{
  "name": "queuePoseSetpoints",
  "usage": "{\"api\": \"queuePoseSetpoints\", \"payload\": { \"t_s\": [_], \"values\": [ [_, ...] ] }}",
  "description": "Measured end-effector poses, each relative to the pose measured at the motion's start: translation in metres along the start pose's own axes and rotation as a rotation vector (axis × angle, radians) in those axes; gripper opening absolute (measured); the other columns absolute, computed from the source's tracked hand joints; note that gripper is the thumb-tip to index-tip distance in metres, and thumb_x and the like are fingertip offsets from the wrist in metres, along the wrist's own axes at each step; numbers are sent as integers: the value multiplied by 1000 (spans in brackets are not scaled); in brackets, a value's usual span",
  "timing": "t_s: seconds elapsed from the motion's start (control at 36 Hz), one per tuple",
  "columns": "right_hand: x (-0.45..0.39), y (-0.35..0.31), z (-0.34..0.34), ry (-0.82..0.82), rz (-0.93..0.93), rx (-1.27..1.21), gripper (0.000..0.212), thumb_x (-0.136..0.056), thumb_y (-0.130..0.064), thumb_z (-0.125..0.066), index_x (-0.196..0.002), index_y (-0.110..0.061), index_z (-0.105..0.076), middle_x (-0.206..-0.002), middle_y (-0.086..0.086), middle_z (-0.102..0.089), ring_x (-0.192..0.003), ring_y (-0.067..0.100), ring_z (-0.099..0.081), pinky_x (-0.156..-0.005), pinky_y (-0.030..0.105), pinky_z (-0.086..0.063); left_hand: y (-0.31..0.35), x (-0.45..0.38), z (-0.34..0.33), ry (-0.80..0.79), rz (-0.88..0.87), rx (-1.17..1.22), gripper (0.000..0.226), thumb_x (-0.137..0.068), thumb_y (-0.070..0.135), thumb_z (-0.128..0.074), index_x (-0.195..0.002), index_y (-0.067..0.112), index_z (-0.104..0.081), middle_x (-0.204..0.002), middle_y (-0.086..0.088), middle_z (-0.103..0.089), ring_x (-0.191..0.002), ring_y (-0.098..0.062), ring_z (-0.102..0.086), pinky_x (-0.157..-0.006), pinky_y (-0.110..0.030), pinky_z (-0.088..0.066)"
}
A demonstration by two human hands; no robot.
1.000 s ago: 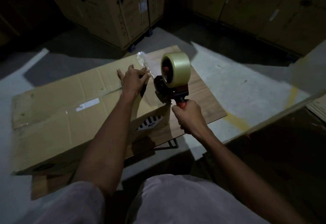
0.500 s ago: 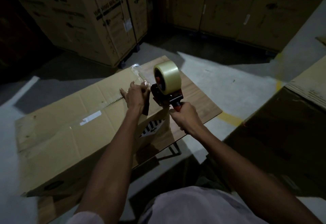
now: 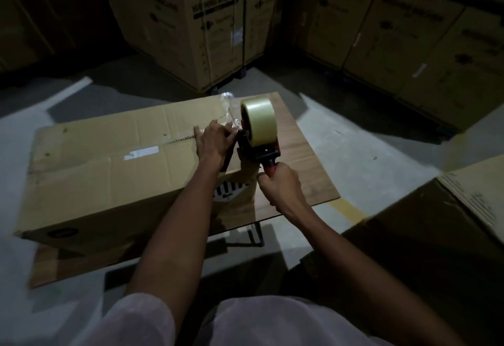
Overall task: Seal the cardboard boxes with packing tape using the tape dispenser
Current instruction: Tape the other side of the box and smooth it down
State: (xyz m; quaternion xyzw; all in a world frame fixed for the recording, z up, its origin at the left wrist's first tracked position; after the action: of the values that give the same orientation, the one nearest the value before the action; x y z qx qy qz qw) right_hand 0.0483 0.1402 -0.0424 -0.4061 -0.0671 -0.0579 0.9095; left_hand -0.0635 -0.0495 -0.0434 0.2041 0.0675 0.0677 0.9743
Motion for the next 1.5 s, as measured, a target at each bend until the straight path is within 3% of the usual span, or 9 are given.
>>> {"api": "queuePoseSetpoints", "payload": {
  "t_s": [0.19,0.33,0.44,0.69,0.78,0.89,0.97,1.14,1.5],
  "values": [
    [10,15,3,-33,-3,-33,17,-89,-37,-58,-84,-21,-55,-80,8,-65,-71,32,-67,-63,46,-60,0,-3,0,29,-4,64,33,-100,44,-55,-115,24,-77,-123,-18,-67,-112,-35,-63,-117,-56,-20],
    [19,30,2,-55,-79,-135,16,-83,-33,-59,-88,-17,-57,-82,12,-65,-71,34,-66,-63,50,-59,-1,0,-2,29,16,104,34,-98,50,-57,-116,29,-77,-126,-12,-66,-114,-27,-62,-122,-53,-15],
    [17,31,3,-63,-104,-202,21,-81,-35,-60,-90,-17,-59,-79,10,-62,-72,39,-66,-60,42,-53,-3,-3,-4,-19,3,121,37,-99,49,-56,-126,28,-72,-136,-12,-62,-127,-27,-57,-123,-54,-9],
    [17,39,0,-22,-53,-198,14,-84,-28,-68,-90,-18,-59,-78,4,-61,-66,27,-59,-61,38,-52,-5,0,-11,-197,-81,-37,54,-101,57,-44,-149,32,-51,-162,-13,-34,-149,-30,-31,-121,-59,0],
    [17,39,0,-27,-77,-231,14,-84,-29,-68,-87,-19,-58,-78,6,-61,-65,28,-58,-61,40,-53,-2,6,-11,-147,-123,10,44,-103,47,-48,-143,29,-58,-162,-6,-38,-149,-27,-31,-123,-59,-2],
    [18,38,2,-29,-119,-293,17,-81,-32,-65,-79,-19,-54,-71,6,-54,-61,28,-54,-58,38,-46,5,14,-12,-107,-148,0,40,-105,45,-47,-138,28,-63,-159,-14,-38,-140,-31,-45,-124,-55,-3],
    [21,36,3,-28,-124,-318,23,-81,-30,-64,-73,-15,-49,-66,8,-47,-58,25,-47,-55,39,-42,2,15,-11,-118,-114,10,41,-105,48,-45,-139,32,-62,-158,-17,-39,-145,-31,-39,-123,-58,2],
    [22,34,8,-35,-145,-320,16,-85,-25,-63,-76,-14,-55,-63,5,-54,-45,19,-50,-41,25,-42,2,18,-4,-87,-53,71,41,-102,50,-50,-129,27,-69,-146,-16,-55,-151,-24,-30,-122,-61,9],
    [42,33,14,-16,-119,-195,13,-91,-29,-62,-91,-16,-59,-72,8,-60,-54,22,-58,-39,22,-40,1,16,-4,-41,-46,85,35,-97,56,-55,-116,34,-75,-140,-9,-61,-146,-21,-38,-118,-62,16]
  ]
}}
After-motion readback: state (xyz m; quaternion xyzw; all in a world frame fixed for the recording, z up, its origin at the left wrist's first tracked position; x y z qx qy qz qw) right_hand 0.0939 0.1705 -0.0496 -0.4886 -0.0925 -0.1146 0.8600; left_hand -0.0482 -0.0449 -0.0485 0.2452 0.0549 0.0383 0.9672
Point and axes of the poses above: each hand's wrist, its own x-axis away from the middle knuckle, its own z-axis out of the back of the hand, y = z × x, the point moved 5 cm from there along -x, towards the middle knuckle
